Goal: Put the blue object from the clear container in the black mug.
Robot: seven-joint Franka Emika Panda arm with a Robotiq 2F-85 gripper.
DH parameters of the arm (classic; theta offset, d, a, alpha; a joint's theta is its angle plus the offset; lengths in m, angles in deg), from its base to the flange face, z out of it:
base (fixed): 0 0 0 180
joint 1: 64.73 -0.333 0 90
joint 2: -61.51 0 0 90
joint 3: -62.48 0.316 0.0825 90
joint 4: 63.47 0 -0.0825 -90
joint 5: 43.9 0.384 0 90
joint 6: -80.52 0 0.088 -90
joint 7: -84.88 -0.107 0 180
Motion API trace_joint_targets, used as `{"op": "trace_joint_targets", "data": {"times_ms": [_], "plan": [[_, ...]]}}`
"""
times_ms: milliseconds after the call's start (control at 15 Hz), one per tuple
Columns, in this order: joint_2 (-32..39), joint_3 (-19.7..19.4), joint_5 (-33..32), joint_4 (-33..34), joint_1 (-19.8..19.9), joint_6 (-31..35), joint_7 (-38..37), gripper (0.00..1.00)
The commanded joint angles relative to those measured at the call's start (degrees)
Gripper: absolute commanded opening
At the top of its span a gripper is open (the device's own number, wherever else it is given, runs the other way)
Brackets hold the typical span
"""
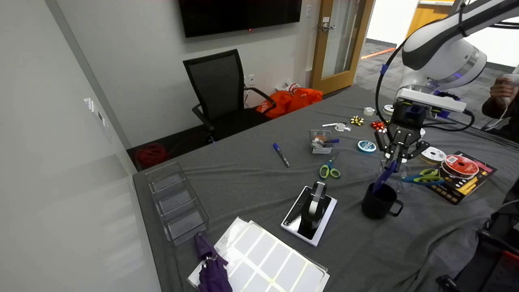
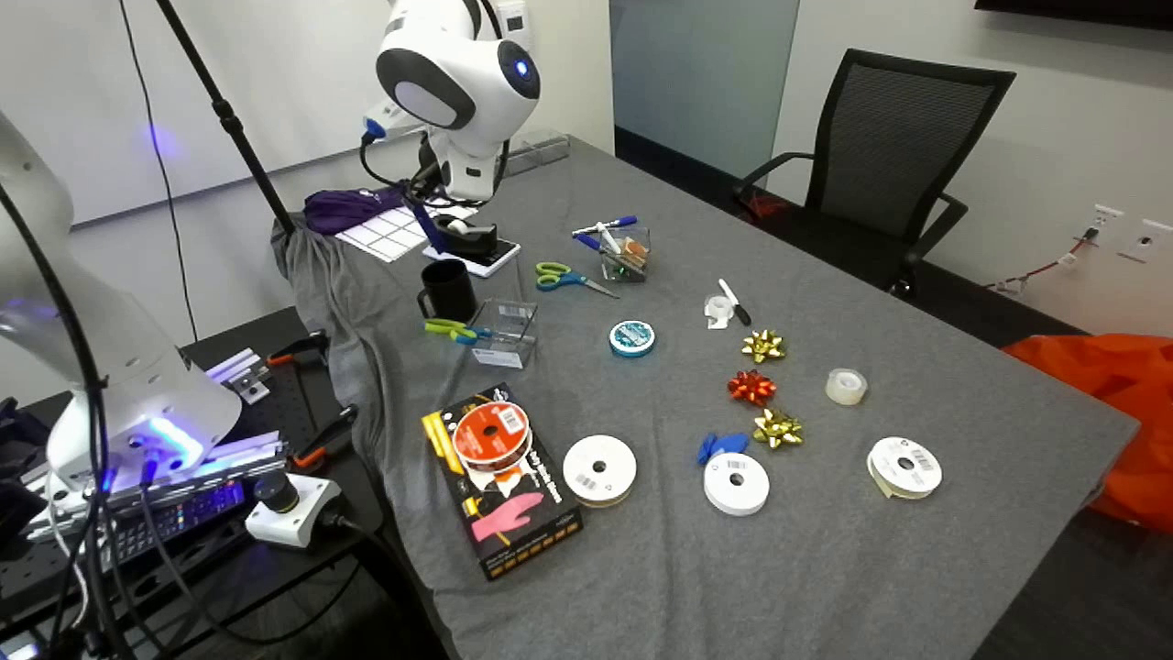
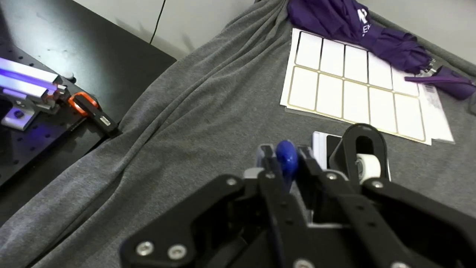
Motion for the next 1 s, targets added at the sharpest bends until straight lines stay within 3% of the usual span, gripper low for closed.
{"op": "trace_joint_targets", "data": {"times_ms": [0, 467, 933], "plan": [[2.57, 0.23, 0.69, -0.52, -0.59, 3.27, -1.75, 0.04], [6.09, 0.02, 0.45, -0.21, -0.86, 6.42, -2.38, 0.04], [4.49, -0.99, -2.21, -0.62, -0.02, 3.76, -2.04, 0.04]]}}
